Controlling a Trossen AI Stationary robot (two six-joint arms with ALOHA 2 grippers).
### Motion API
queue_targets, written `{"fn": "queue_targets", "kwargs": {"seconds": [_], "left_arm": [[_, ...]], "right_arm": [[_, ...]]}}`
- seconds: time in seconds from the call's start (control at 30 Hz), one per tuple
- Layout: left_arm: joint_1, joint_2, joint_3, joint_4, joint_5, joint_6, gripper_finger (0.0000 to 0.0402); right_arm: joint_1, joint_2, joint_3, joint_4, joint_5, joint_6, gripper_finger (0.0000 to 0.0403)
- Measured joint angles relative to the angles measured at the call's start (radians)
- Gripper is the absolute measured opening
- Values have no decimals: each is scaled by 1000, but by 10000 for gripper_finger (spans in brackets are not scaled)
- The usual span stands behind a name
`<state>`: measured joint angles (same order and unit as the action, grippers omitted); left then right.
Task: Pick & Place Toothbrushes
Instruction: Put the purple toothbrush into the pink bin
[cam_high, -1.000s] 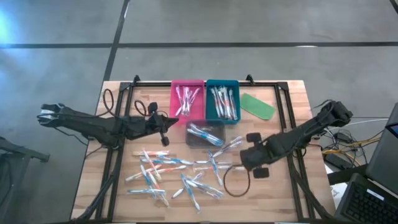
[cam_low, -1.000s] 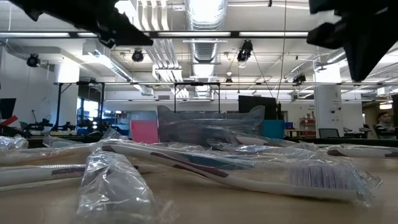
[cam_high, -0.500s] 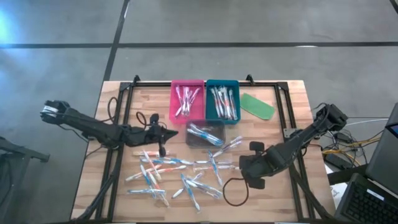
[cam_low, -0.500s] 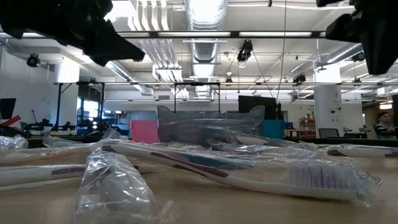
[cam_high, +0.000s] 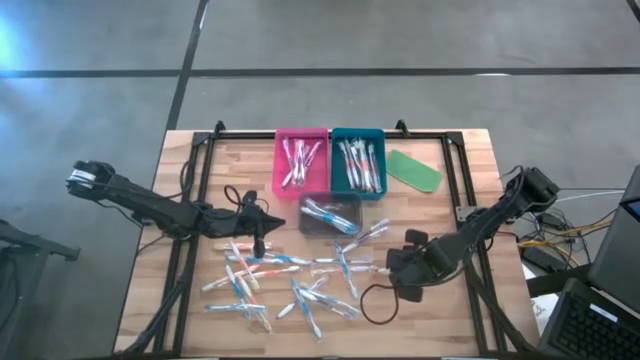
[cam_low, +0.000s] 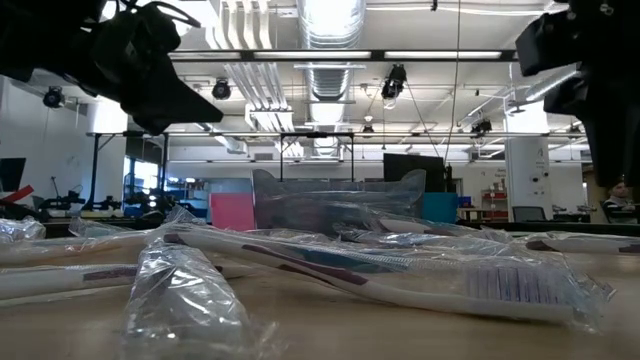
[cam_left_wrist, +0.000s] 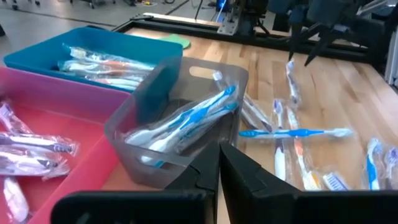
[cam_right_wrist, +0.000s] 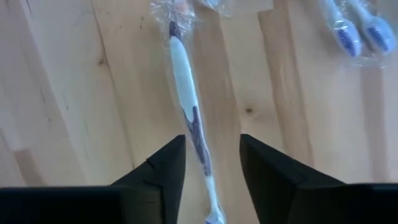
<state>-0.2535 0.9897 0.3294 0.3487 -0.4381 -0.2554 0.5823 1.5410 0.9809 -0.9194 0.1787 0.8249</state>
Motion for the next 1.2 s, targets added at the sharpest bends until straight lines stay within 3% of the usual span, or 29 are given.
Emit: {"fn": "queue_targets", "kwargs": {"seconds": [0.27, 0.57, 1.2], "left_arm": [[0, 0, 0, 0, 0, -23, 16], [0, 0, 0, 0, 0, -15, 16], [0, 0, 0, 0, 0, -13, 16]], "right_arm": [[0, -1, -95, 161, 0, 14, 184], [0, -1, -181, 260, -1, 59, 195], [0, -1, -235, 357, -3, 87, 112]]}}
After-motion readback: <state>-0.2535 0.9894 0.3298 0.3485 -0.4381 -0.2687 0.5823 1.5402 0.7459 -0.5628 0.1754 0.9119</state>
